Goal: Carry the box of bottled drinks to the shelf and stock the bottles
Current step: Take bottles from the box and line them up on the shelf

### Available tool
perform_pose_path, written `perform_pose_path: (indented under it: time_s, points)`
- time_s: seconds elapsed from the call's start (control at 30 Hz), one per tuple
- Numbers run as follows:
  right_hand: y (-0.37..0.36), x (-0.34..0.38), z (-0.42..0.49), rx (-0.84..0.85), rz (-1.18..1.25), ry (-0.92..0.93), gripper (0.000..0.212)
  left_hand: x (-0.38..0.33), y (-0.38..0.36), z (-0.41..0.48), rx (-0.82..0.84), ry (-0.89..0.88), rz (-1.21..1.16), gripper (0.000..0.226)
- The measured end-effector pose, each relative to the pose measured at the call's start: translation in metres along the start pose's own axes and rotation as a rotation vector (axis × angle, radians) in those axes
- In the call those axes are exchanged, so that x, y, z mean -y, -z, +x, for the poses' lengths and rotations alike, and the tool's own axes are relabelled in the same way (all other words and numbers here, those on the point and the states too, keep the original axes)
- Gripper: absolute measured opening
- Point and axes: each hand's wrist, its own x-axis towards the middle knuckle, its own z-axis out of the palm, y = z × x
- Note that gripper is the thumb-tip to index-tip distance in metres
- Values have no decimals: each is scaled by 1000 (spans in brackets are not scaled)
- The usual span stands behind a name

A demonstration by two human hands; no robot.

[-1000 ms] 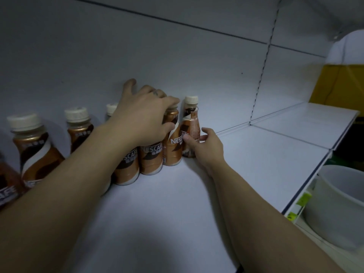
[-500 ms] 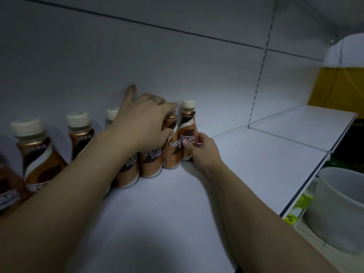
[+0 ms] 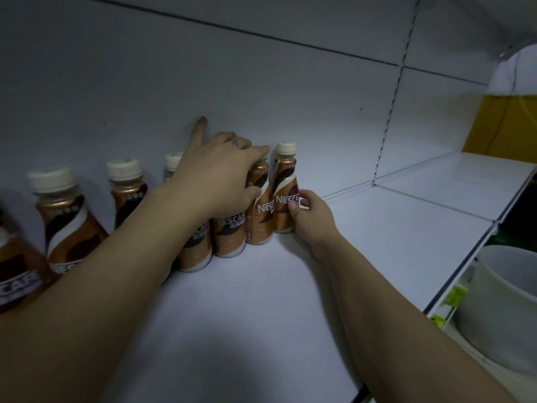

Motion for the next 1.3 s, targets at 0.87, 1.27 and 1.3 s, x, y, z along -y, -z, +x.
perform_pose_path:
  time_s: [0.87,1.27,1.3]
  points:
    - [0,-3,-4,25,-201,94,41,-21,6,44,-87,308,-172,29]
    - [0,-3,-6,40,-121,46,41,-12,9,38,-27,307,-341,30]
    - [0,-2,-6,51,-128,45,40,-12,9,38,-26,306,-340,31]
